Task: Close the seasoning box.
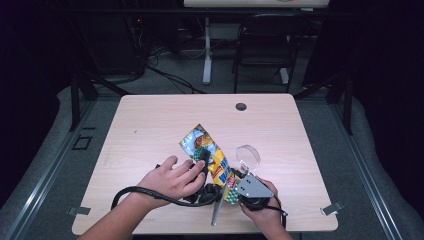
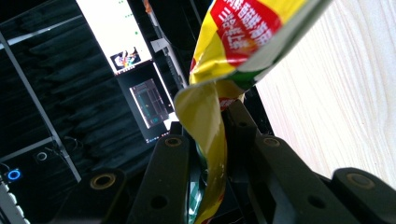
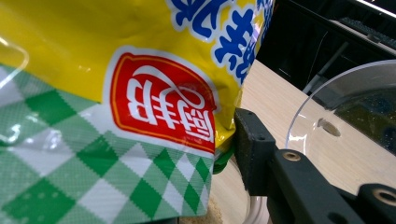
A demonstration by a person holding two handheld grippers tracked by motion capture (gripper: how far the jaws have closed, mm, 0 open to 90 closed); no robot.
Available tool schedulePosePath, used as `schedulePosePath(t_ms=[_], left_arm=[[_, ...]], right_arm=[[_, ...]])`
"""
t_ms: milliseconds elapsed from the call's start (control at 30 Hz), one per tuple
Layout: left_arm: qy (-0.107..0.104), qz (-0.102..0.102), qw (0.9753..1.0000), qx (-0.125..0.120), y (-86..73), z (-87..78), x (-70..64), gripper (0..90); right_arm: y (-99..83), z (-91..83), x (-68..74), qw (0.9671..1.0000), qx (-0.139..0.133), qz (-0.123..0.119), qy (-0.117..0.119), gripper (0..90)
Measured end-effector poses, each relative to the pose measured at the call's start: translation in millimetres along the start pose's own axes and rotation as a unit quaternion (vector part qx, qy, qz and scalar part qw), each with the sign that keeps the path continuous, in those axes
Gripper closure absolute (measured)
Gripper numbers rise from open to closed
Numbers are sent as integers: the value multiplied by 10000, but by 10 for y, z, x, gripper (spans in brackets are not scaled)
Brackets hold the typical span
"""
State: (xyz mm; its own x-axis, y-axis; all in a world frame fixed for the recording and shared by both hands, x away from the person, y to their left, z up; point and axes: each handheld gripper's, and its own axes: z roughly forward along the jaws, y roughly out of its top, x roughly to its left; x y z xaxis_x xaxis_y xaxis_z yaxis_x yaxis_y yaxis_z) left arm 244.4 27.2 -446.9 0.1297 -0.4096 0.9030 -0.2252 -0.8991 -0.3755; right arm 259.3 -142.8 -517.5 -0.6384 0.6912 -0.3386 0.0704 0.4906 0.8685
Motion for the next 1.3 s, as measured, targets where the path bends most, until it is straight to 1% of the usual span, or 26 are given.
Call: schedulePosePath(t_ms=[100,167,333,767,833,867,900,933,1000,1033,1067,1133,1200,1300], left_arm=[[-14,-25,10000,-3,2,-1,-1,818],[5,23,10000,4,7,-4,6,819],[7,-10,10000,-25,7,-5,17,820],[24,38,10000,0,17,-21,38,822],[-11,47,10000,12,21,-20,43,823],[14,59,10000,-1,23,-19,45,823],[11,37,10000,-12,24,-18,43,823],[1,93,10000,31,27,-21,49,823],[0,18,10000,-18,29,-15,44,824],[-3,84,10000,50,34,-23,52,824],[5,24,10000,7,35,-16,46,823],[23,60,10000,16,40,-18,60,824],[-40,50,10000,15,41,-15,73,823],[-11,52,10000,17,44,-16,73,824]], right_arm=[[1,0,1,10000,-6,-3,2,715],[1,0,-1,10000,2,6,5,715],[2,1,0,10000,-18,8,5,715],[6,2,-2,10000,-41,20,18,715],[6,1,-4,10000,-37,22,20,714],[6,1,-4,10000,-37,22,20,714],[5,1,-5,10000,-26,19,24,715],[5,1,-5,10000,-26,19,24,715],[5,-1,-6,10000,-8,17,24,715],[4,-2,-7,10000,-8,16,25,715],[3,-3,-8,10000,-10,16,25,715],[2,-5,-16,10000,-22,23,28,715],[2,-6,-21,10000,-50,53,24,715],[3,-5,-21,10000,-50,58,36,714]])
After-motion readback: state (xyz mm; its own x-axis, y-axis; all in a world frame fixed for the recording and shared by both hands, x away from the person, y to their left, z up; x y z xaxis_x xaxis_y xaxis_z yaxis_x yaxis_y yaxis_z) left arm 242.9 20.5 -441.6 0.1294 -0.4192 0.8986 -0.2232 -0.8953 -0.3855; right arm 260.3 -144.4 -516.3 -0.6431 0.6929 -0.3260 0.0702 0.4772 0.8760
